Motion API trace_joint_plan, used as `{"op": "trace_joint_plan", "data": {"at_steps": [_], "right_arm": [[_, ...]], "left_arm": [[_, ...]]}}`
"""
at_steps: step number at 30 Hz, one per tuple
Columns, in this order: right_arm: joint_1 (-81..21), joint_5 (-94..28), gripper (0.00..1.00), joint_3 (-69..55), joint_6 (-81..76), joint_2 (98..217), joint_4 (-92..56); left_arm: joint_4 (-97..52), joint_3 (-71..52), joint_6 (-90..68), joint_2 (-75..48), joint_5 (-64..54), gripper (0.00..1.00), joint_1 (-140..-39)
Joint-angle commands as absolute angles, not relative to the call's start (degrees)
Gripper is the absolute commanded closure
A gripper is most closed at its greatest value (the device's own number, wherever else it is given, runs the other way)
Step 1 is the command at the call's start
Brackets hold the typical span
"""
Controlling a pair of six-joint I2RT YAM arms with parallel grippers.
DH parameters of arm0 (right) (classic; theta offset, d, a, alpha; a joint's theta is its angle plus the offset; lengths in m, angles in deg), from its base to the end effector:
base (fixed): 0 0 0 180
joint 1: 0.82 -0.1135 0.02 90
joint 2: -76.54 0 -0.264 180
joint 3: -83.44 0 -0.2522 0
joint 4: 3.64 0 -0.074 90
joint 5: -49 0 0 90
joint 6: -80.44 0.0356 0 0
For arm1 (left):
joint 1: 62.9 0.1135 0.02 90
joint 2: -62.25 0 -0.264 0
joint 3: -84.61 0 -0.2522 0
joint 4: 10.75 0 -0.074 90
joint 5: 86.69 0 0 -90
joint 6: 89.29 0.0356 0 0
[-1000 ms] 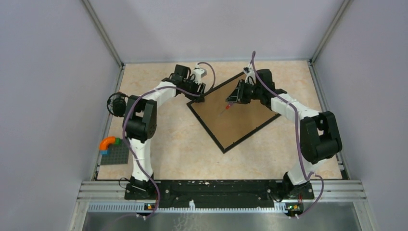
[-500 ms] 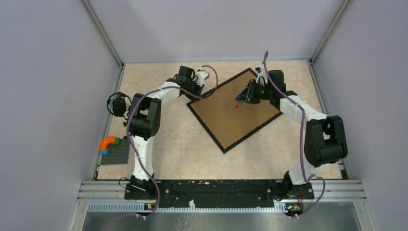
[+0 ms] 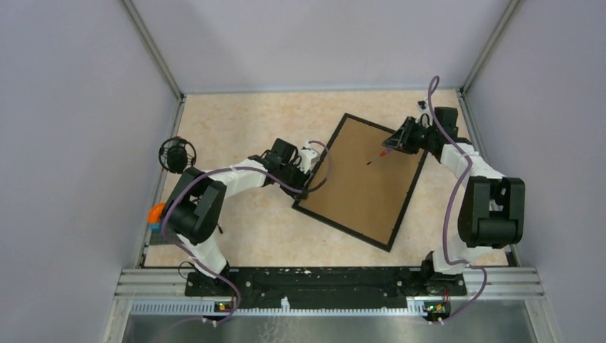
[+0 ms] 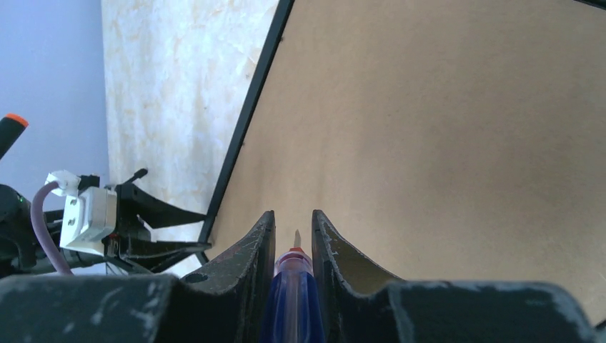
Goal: Take the photo out of the frame
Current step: Adjust the photo frame at the center of the board.
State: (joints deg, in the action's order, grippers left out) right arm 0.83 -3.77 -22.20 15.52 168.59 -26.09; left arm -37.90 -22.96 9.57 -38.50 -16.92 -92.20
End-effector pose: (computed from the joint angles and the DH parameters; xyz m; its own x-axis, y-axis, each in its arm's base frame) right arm 0.3484 0.0115 0.2347 -0.7699 0.3598 -0.5271 -0.1248 0.7250 0.6773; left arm 0.3011 -0.1831 0.1647 -0.6128 0.5096 -0.6040 0.7333 0.6516 -0.1942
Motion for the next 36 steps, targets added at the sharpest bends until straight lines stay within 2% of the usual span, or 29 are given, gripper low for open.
{"op": "trace_joint_plan", "data": {"at_steps": [1,7,11,15,21,33,36], "right_arm": [[3.5,-2.6,1.0,-22.9,12.7,164.4,-27.2],[6.6,-2.4,1.0,-23.5,11.9,163.1,-28.5],[7.6,-2.6,1.0,-24.1,11.1,162.5,-29.3],[8.7,-2.9,1.0,-24.8,10.0,162.1,-29.7],[9.8,-3.0,1.0,-25.6,9.4,162.7,-29.8],[9.9,-8.2,1.0,-26.0,8.7,164.4,-29.9],[10.0,-11.1,1.0,-25.4,7.6,164.9,-30.1]], "left_arm": [[-40.8,-19.8,5.3,-35.1,-21.4,0.49,-92.6],[-44.4,1.6,1.0,-48.7,-15.6,0.47,-92.7],[-42.5,11.0,-2.3,-57.1,-14.3,0.44,-92.7],[-41.2,17.8,-3.6,-62.5,-13.7,0.42,-92.8],[-37.7,20.8,-3.1,-67.0,-8.8,0.41,-93.4],[-39.4,22.1,-4.4,-70.9,1.3,0.67,-92.9],[-40.3,21.5,-5.1,-71.0,5.9,0.78,-92.1]]}}
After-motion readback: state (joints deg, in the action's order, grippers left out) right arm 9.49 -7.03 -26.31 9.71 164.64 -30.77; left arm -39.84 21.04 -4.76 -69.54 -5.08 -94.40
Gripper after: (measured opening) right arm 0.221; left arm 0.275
